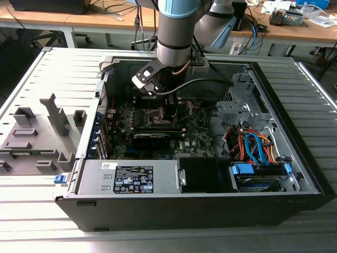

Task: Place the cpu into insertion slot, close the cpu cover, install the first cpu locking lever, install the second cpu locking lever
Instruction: 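Place the cpu into insertion slot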

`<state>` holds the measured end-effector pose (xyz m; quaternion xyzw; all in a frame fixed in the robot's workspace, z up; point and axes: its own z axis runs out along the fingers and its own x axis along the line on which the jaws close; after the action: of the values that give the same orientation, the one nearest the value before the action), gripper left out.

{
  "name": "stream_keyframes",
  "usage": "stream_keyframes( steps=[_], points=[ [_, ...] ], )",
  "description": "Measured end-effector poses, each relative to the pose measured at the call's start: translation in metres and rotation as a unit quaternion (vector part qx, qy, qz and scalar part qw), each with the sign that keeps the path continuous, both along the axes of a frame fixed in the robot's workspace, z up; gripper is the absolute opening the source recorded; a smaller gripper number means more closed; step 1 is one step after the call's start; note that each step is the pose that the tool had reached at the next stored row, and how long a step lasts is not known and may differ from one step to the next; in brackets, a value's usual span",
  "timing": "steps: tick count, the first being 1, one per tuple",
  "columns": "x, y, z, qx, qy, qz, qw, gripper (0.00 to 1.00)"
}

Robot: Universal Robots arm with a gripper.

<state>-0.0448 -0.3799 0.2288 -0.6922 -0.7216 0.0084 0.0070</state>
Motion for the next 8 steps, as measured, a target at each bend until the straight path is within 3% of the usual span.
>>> stream_keyframes(
  steps=[8],
  points=[
    [-0.0009,0.0093,-0.0029,0.0,0.0,-0.01,0.9999,0.54]
  ],
)
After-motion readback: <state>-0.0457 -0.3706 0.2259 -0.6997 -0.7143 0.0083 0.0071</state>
